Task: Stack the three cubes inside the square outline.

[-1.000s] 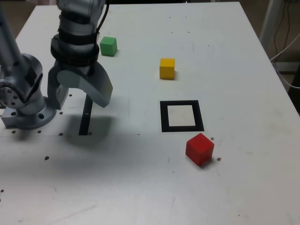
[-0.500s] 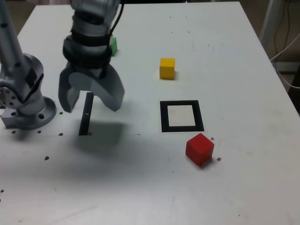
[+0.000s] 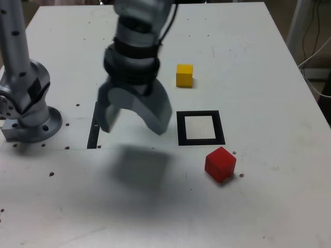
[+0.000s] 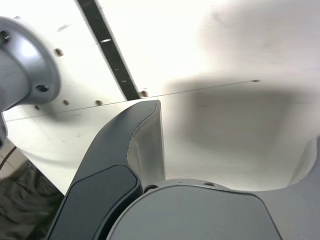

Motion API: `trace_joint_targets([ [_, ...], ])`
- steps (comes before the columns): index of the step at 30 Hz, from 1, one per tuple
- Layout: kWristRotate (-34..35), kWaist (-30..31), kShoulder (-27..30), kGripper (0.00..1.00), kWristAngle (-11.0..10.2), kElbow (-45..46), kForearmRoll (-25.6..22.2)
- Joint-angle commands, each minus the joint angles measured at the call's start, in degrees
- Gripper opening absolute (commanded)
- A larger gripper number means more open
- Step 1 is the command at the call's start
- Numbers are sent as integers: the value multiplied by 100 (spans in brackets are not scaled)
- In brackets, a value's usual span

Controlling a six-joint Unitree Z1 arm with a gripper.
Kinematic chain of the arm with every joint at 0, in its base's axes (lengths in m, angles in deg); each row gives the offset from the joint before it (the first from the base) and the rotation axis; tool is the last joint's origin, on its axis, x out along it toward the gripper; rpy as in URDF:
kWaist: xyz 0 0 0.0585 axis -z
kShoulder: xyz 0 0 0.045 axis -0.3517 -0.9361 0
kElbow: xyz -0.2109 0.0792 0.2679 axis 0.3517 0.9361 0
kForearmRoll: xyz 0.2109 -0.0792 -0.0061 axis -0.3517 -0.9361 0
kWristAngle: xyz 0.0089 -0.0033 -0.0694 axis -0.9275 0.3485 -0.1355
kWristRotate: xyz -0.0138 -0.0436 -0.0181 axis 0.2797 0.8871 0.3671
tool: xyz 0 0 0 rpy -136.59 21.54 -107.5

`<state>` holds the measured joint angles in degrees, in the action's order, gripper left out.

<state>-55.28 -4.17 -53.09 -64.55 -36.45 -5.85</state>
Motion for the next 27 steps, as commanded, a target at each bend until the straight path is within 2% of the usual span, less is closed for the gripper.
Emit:
trace_joint_targets([
  [1, -150, 32, -140, 99, 11, -167, -14],
  [8, -570, 281, -550, 99, -79, -1019, -278],
  [14, -1121, 419, -898, 99, -293, -1760, -513],
  [27, -1950, 532, -1482, 99, -549, -2462, -579],
])
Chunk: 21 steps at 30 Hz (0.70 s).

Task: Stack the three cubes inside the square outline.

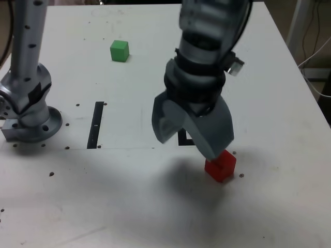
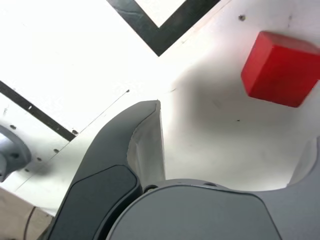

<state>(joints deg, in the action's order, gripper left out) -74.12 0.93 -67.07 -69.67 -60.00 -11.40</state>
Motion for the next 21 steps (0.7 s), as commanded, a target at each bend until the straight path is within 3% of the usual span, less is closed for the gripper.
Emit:
trace_joint_targets([
  [1, -108, 45, -155, 99, -66, -199, -38],
  [10, -255, 185, -792, 98, -208, -941, -170],
  [21, -263, 185, -1257, 94, -370, -1238, -36],
])
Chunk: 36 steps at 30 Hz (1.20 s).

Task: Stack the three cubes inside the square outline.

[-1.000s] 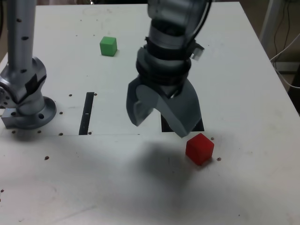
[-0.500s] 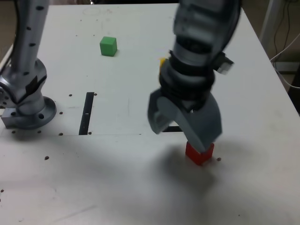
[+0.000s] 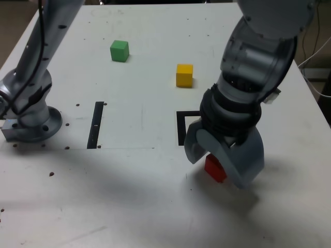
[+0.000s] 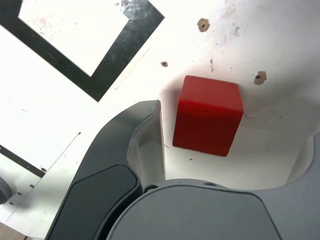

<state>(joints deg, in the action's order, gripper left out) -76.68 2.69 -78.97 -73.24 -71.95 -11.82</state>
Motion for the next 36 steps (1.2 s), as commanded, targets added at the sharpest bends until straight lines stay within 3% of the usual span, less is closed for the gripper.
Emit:
trace_joint_targets([
  [1, -6, 10, -95, 93, -17, -62, 9],
  [7, 50, 10, -220, 80, -24, -162, 18],
  [13, 155, 10, -263, 45, -74, -194, 83],
  [16, 147, 10, -260, 33, -73, -198, 138],
  [36, 149, 10, -212, 31, -15, -165, 110],
])
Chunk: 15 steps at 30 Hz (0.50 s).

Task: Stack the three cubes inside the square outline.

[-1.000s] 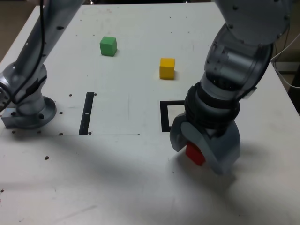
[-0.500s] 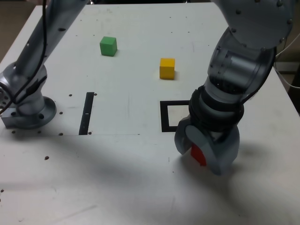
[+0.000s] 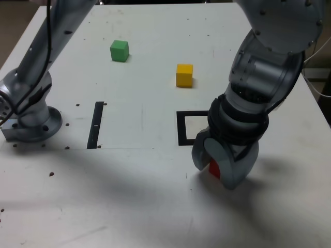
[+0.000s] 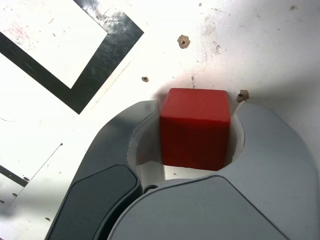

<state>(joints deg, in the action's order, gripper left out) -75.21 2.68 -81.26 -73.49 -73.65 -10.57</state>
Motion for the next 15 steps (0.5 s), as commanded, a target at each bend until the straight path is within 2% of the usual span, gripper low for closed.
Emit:
trace_joint_targets([
  [1, 19, 10, 33, 31, 7, 6, -18],
  [6, 313, 10, 217, 31, -38, 67, -68],
  [15, 1392, -219, 917, 31, -38, 496, -306],
])
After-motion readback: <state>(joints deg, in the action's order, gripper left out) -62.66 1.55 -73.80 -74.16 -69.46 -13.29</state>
